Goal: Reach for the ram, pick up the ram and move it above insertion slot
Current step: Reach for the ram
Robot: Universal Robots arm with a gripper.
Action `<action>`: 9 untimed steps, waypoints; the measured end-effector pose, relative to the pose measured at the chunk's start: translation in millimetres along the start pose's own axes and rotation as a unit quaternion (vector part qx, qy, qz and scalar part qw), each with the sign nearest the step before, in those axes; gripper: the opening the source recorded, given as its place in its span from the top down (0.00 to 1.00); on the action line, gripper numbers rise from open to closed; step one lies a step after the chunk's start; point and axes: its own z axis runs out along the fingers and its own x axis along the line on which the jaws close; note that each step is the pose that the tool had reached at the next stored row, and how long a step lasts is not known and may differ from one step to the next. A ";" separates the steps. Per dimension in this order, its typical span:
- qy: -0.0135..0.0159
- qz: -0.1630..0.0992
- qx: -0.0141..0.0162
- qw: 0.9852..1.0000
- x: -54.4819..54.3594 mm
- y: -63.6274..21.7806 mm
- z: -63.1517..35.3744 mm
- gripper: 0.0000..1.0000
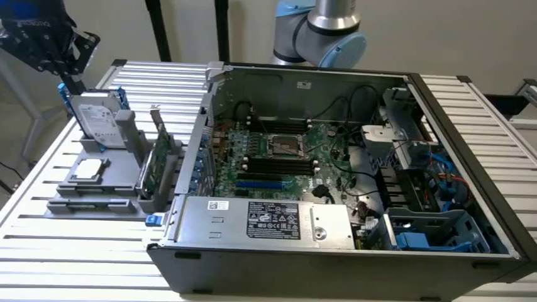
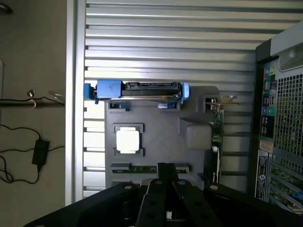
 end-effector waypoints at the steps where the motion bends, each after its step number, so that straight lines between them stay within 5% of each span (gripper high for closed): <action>1: 0.000 0.000 0.000 1.000 0.1 -3.1 -0.1 0.89; 9: 0.000 0.000 0.000 1.000 0.7 -39.0 0.6 0.89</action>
